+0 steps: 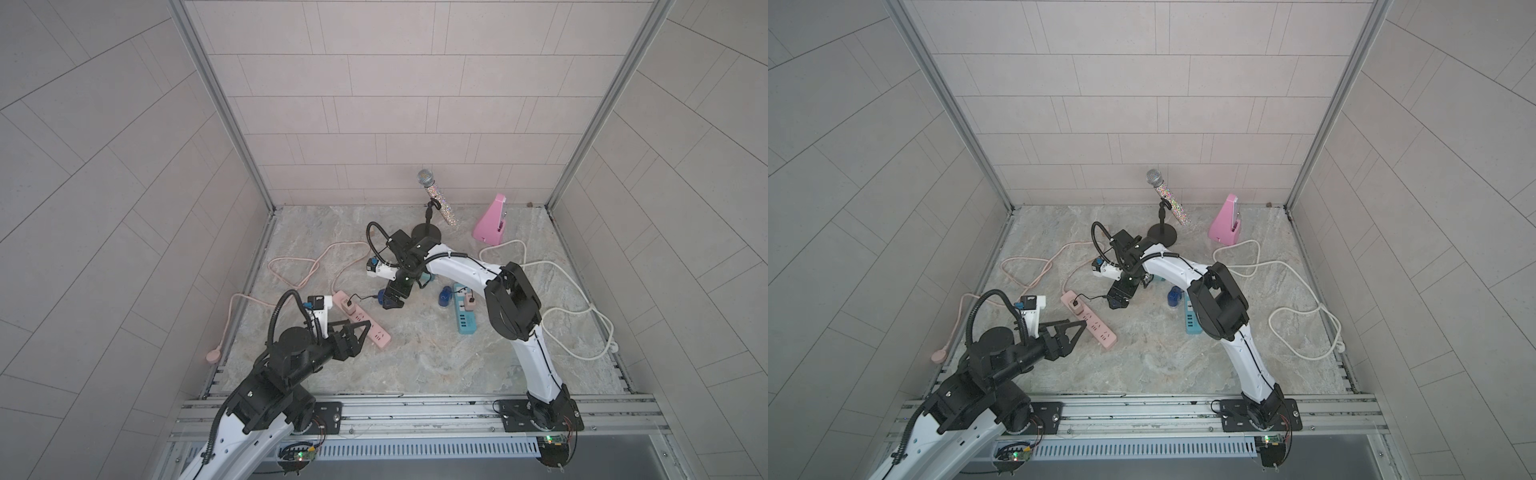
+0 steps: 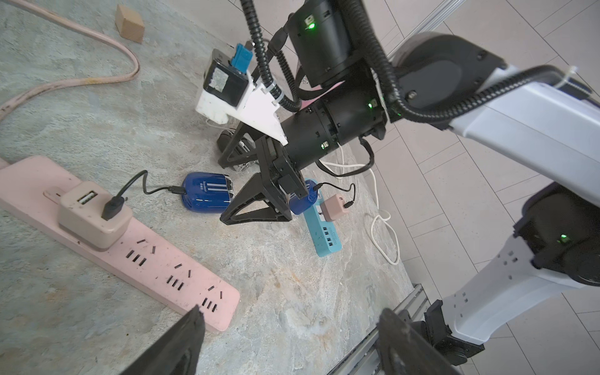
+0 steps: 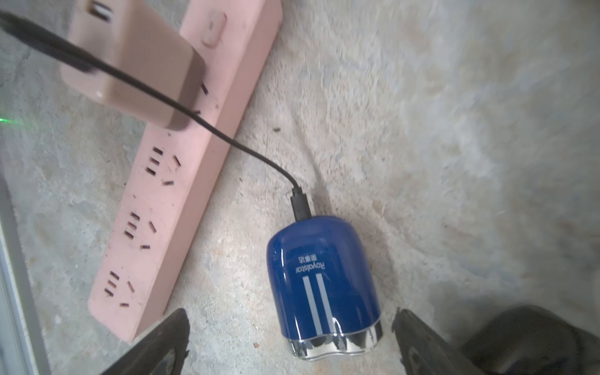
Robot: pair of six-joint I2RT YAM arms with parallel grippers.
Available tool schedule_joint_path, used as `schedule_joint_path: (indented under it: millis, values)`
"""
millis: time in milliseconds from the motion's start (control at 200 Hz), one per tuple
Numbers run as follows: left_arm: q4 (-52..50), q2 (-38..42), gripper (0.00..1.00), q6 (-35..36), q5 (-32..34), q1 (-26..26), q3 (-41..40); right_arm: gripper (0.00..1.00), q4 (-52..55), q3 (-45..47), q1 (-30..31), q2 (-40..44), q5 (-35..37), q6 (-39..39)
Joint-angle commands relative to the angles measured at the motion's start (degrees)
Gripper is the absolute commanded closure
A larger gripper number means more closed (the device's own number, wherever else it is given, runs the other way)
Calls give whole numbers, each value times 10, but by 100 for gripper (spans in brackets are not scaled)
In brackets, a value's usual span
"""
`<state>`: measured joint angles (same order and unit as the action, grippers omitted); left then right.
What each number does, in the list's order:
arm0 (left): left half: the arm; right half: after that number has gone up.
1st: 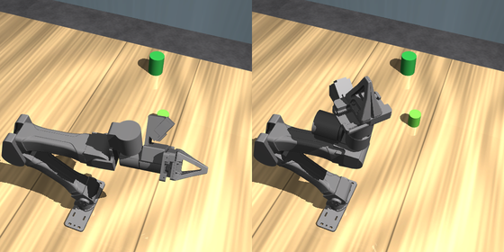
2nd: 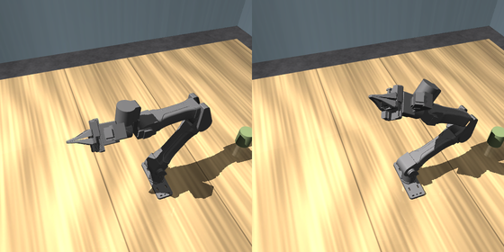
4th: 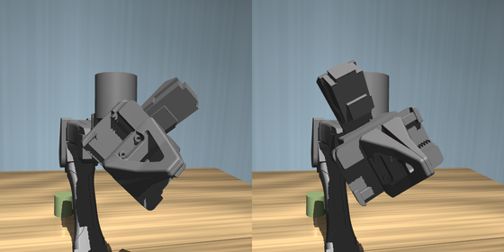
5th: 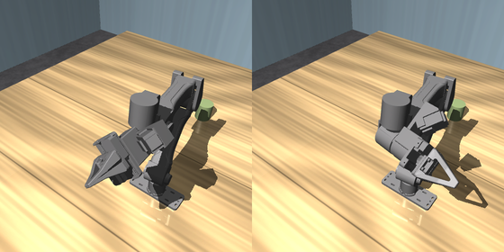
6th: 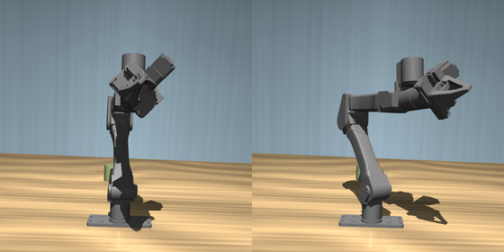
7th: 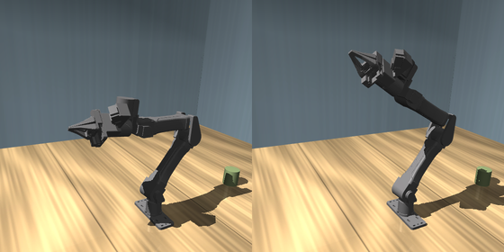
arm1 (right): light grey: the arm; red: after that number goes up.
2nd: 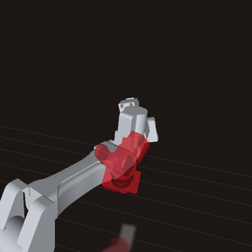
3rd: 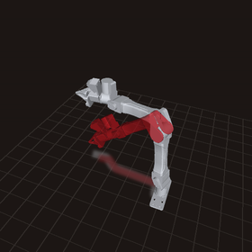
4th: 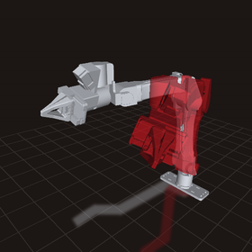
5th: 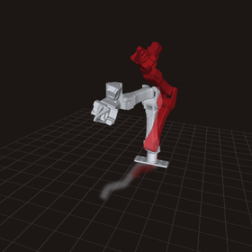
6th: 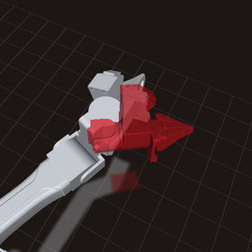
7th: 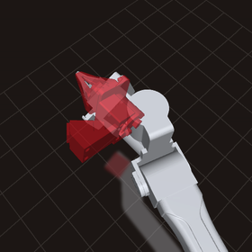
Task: Unplug the electric shaver
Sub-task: Pick up the electric shaver from the center of the board.
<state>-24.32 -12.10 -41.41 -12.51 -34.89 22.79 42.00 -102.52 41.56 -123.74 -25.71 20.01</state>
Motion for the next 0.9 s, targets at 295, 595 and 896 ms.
schedule_joint_path:
  millis: [295, 595, 896]
  values:
    - [-11, 10, 13, 2, 5, 1, -1, 0, -92, 23, 17, 8, 40, 77]
    - [-4, -5, 13, 2, 1, 2, 2, 0, -63, 19, 13, -9, 54, 86]
    - [8, -9, 12, 2, -3, 2, -2, 0, -79, 55, 14, -3, 57, 73]
